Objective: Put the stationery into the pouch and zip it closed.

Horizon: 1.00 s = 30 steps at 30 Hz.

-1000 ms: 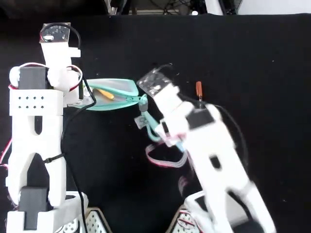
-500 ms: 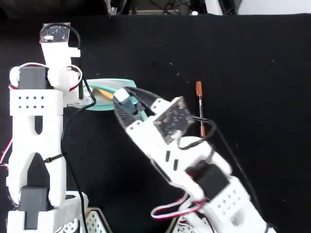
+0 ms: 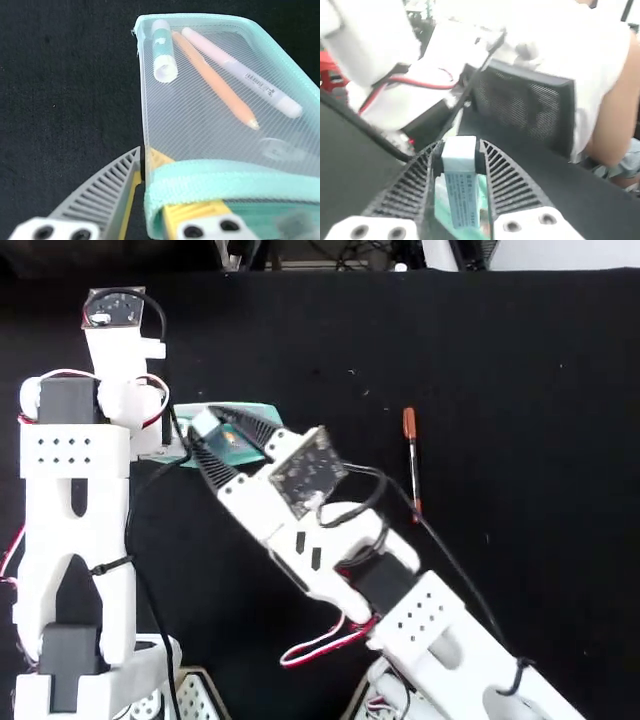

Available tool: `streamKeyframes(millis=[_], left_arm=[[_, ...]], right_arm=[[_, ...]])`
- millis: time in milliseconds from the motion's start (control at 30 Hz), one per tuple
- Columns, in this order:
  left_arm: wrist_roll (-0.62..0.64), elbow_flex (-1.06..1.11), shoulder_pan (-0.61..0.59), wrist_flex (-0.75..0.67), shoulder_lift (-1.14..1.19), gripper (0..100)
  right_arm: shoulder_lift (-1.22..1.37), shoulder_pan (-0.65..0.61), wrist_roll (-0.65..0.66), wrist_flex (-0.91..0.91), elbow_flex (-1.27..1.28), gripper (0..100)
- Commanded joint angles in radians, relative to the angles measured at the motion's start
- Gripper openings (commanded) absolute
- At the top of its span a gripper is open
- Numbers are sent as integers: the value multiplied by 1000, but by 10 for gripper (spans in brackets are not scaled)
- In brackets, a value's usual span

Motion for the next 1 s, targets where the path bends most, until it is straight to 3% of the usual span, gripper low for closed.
streamKeyframes(millis=[0, 333, 567, 967], left_arm=[[-8, 5, -5, 2, -2, 30], [-8, 2, -45, 2, 0, 30], [-8, 5, -44, 2, 3, 30], [-9, 5, -47, 2, 2, 30]], right_arm=[[28, -23, -5, -25, -45, 12], [111, -17, 3, -18, 27, 16], [222, 21, 0, 66, -35, 208], [237, 23, 5, 78, -134, 107]])
